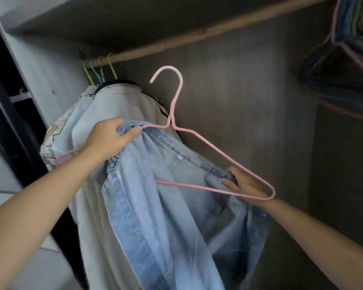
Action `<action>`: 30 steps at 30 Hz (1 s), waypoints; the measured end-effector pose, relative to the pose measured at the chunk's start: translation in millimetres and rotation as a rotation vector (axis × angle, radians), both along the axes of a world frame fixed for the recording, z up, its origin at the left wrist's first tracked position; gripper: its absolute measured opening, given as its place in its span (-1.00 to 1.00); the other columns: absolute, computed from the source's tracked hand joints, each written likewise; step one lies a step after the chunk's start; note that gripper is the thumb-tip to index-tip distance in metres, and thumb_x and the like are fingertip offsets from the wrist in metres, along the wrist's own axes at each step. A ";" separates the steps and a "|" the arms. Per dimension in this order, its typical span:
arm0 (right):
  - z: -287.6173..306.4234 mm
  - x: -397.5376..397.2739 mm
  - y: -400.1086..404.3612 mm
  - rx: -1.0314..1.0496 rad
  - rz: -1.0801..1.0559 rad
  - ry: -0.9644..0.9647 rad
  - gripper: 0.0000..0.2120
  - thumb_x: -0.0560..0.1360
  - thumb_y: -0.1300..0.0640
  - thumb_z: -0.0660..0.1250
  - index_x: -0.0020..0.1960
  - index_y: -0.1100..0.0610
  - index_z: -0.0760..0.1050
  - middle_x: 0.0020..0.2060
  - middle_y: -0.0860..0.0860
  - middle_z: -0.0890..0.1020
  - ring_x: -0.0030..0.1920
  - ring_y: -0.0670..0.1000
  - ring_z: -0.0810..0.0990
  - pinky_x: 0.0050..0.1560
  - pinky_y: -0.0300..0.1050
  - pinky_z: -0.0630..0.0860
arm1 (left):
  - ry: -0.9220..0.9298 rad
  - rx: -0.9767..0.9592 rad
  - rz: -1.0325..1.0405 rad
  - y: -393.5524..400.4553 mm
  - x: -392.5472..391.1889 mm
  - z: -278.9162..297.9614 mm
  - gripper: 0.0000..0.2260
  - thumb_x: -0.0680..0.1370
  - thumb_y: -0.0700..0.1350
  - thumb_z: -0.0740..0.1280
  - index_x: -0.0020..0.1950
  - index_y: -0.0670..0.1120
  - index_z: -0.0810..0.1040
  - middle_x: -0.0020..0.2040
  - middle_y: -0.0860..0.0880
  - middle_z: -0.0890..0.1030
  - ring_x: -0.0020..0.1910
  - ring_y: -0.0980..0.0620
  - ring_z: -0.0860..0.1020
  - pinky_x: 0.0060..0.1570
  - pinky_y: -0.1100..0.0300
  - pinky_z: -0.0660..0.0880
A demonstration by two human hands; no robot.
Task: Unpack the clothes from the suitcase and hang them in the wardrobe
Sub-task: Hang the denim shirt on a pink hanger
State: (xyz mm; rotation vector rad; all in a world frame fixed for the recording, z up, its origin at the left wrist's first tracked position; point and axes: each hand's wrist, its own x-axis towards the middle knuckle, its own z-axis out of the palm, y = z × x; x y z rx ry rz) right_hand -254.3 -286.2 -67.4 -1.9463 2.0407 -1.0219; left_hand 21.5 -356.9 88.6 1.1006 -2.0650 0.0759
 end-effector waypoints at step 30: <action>97.5 -1.7 45.3 -0.331 -0.286 0.503 -0.38 0.47 -0.19 0.19 0.33 0.25 0.28 0.17 0.19 0.51 0.15 0.20 0.48 -0.02 -0.04 0.42 | 0.343 -0.014 -0.030 21.6 -37.0 -15.4 -0.52 0.35 0.19 0.35 -0.48 -0.08 0.18 -0.50 0.00 0.28 -0.37 -0.06 0.33 -0.35 0.13 0.20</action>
